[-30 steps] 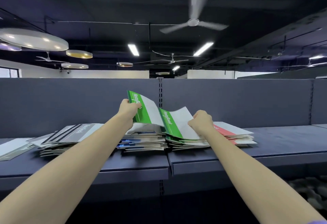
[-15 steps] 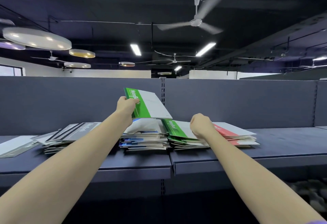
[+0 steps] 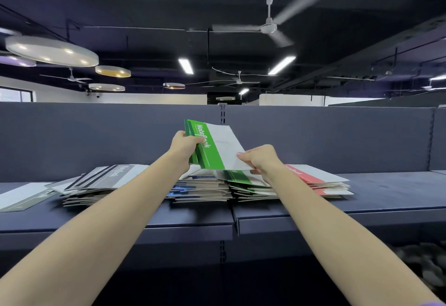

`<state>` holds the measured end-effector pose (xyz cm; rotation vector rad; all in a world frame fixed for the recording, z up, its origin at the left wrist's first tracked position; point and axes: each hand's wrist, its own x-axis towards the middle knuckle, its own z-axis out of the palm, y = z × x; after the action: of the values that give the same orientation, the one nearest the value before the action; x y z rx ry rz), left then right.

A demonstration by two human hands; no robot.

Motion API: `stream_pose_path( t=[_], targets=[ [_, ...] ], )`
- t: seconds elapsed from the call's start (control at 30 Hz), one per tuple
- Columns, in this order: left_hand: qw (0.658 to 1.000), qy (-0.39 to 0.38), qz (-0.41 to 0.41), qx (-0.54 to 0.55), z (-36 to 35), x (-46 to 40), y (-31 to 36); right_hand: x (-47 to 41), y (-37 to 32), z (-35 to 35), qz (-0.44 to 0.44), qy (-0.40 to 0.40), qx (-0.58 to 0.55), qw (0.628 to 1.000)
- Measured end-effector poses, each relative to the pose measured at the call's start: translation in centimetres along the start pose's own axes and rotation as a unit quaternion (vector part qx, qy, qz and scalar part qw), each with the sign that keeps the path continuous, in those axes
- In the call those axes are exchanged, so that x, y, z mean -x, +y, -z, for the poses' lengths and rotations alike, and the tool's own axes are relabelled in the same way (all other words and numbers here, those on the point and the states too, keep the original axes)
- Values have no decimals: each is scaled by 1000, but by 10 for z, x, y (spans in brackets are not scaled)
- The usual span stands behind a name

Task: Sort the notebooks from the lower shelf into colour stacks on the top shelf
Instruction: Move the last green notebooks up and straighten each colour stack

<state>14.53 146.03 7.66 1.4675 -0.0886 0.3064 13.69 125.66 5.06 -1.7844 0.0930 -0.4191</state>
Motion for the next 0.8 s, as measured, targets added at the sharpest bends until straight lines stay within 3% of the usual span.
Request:
stream_pose_path(
  t=[0.13, 0.3, 0.6, 0.7, 0.8],
  targets=[
    [1000, 1, -19, -24, 3, 1, -1, -2, 8, 9, 2, -34, 5, 999],
    [999, 22, -21, -20, 12, 1, 0, -2, 21, 23, 32, 100, 217, 971],
    [999, 35, -7, -3, 18, 5, 4, 2, 36, 39, 43, 106, 393, 912],
    [999, 10, -18, -34, 8, 10, 2, 8, 29, 35, 69, 119, 381, 915],
    [997, -13, -27, -64, -4, 14, 1, 16, 16, 23, 78, 45, 215, 972]
  ],
)
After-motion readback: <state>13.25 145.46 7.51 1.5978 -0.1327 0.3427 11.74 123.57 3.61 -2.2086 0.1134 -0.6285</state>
